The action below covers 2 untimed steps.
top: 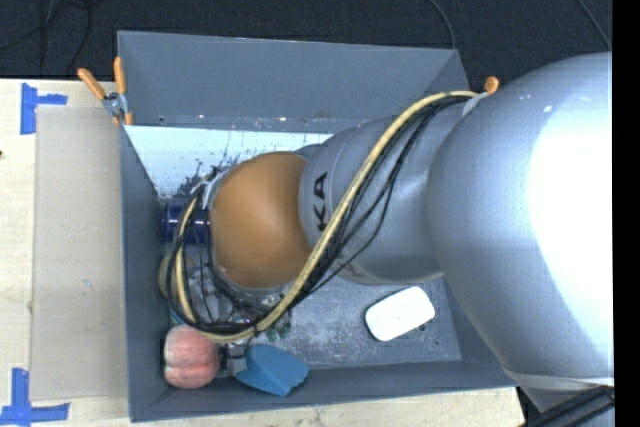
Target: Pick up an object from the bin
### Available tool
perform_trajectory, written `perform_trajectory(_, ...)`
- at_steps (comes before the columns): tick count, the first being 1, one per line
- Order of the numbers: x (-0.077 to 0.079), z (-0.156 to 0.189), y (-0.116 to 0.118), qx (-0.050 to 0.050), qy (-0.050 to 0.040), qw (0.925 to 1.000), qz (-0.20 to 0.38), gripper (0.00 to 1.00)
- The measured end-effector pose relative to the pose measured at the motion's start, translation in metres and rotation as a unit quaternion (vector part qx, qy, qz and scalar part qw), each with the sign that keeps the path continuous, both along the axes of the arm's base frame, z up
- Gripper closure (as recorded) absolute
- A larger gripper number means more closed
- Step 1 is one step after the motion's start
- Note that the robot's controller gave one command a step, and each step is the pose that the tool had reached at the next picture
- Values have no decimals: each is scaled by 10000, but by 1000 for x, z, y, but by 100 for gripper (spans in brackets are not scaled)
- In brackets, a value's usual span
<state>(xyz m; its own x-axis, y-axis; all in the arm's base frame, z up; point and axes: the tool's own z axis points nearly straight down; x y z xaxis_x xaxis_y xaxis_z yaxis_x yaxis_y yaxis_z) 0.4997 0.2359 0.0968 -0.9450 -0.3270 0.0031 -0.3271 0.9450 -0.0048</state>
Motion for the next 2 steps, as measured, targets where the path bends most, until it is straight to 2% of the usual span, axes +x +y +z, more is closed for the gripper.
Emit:
perform_trajectory(1, 46, 7, -49, 26, 18, 10000, -27, 0)
perform_trajectory(2, 11, 5, -21, 5, 20, 9999, 138, 0)
